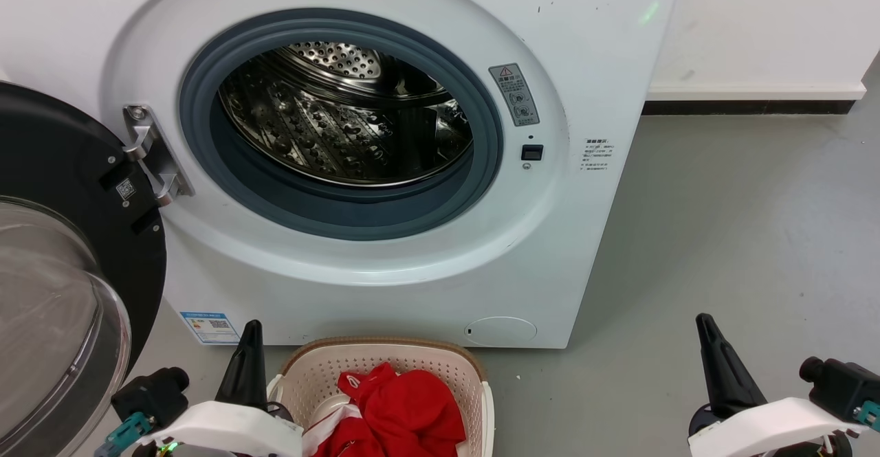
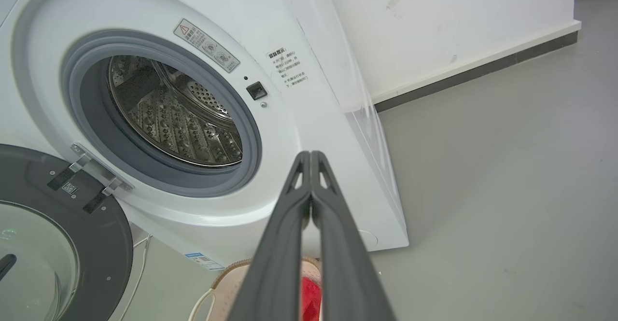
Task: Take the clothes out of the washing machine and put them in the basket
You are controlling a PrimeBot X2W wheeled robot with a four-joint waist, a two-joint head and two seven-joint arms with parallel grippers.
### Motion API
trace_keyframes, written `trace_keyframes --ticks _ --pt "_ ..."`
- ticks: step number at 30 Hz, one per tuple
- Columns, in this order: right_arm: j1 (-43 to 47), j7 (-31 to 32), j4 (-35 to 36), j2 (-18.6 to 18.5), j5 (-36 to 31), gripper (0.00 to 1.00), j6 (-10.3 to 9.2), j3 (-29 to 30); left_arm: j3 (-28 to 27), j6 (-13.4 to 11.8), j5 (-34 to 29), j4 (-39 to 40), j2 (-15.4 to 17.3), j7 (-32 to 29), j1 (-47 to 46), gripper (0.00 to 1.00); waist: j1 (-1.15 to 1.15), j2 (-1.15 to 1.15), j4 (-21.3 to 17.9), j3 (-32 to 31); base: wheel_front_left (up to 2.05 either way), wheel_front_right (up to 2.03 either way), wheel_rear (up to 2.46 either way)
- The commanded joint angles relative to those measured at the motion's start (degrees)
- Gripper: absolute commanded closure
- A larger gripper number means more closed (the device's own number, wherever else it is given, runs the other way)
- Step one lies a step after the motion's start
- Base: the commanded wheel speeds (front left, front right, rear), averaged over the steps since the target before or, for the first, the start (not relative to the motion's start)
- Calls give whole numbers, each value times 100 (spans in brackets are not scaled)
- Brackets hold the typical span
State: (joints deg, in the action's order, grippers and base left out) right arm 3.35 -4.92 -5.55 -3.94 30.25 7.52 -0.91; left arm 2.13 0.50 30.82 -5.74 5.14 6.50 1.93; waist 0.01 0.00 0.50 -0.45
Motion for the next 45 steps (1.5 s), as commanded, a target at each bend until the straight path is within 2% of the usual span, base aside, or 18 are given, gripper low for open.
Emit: trace_keyframes --ticks 1,26,45 --pt "-190 30 30 -56 306 100 -1 18 -58 46 276 28 9 -59 -175 100 0 0 -1 1 0 0 0" --pt "-450 289 -249 -106 2378 100 -2 125 -334 265 2221 -251 -71 -476 -409 100 0 0 -13 16 0 0 0" --pt "-625 483 -432 -110 3670 100 -2 226 -508 414 3464 -432 -117 -739 -550 100 0 0 -22 28 0 0 0"
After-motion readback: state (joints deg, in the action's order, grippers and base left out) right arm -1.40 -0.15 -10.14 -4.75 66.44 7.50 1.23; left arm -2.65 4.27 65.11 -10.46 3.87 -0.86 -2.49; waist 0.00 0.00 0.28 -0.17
